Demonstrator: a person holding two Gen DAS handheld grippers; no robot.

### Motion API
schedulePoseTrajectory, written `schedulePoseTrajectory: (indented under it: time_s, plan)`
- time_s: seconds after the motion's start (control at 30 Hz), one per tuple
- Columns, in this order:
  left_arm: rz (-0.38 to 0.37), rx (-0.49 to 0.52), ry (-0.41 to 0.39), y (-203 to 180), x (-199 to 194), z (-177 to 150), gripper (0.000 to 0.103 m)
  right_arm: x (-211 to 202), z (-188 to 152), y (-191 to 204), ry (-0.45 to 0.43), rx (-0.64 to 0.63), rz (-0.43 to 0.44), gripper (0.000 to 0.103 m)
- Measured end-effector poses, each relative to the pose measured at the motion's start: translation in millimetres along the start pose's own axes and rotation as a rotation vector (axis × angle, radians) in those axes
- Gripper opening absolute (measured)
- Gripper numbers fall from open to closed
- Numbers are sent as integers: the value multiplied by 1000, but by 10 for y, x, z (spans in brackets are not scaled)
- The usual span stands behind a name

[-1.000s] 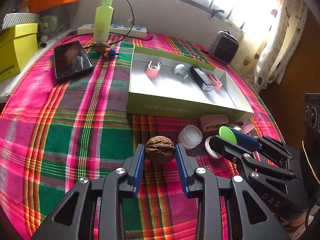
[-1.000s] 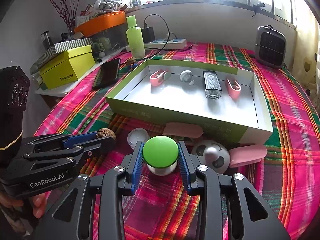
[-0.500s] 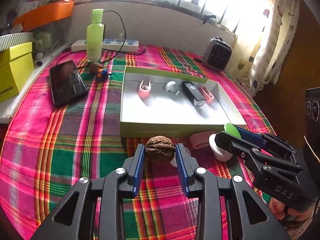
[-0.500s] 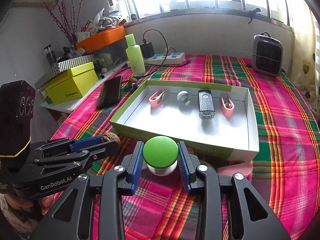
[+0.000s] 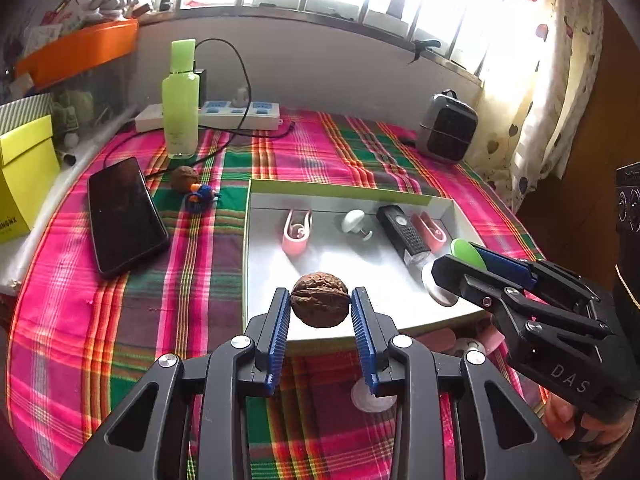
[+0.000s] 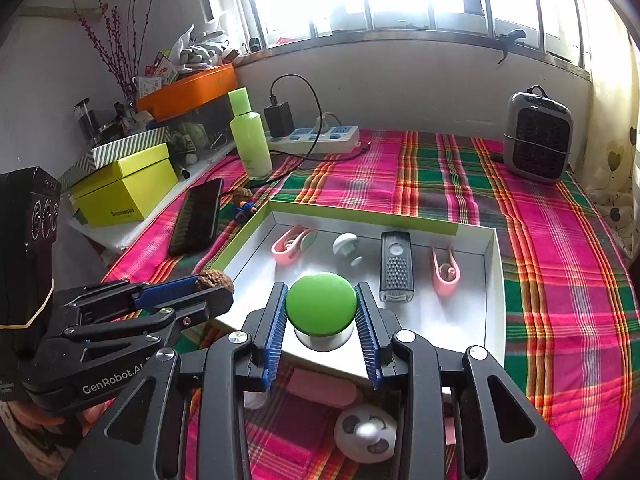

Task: Organize objects
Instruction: 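Carry the walnut and green mushroom item over the white box with both grippers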

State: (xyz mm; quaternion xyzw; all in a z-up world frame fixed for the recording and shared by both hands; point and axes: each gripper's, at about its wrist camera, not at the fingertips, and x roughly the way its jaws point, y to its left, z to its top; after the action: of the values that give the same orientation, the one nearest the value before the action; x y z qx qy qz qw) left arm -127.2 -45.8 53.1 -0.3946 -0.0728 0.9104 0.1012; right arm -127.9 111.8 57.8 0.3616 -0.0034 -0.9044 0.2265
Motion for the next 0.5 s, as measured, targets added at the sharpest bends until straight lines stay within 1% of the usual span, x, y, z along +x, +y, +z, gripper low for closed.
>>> schedulePoseTrajectory:
  time_s: [0.2,0.37,0.5]
  plan:
    - [16,2,20,18,196,102,29,264,111,-101,35,30,28,35]
    - [20,11,39,9,325,112,29,422,171,-154,52,31,37,35]
    - [41,21,40,7,384,118,29,521,217,-168,66,20,43,35]
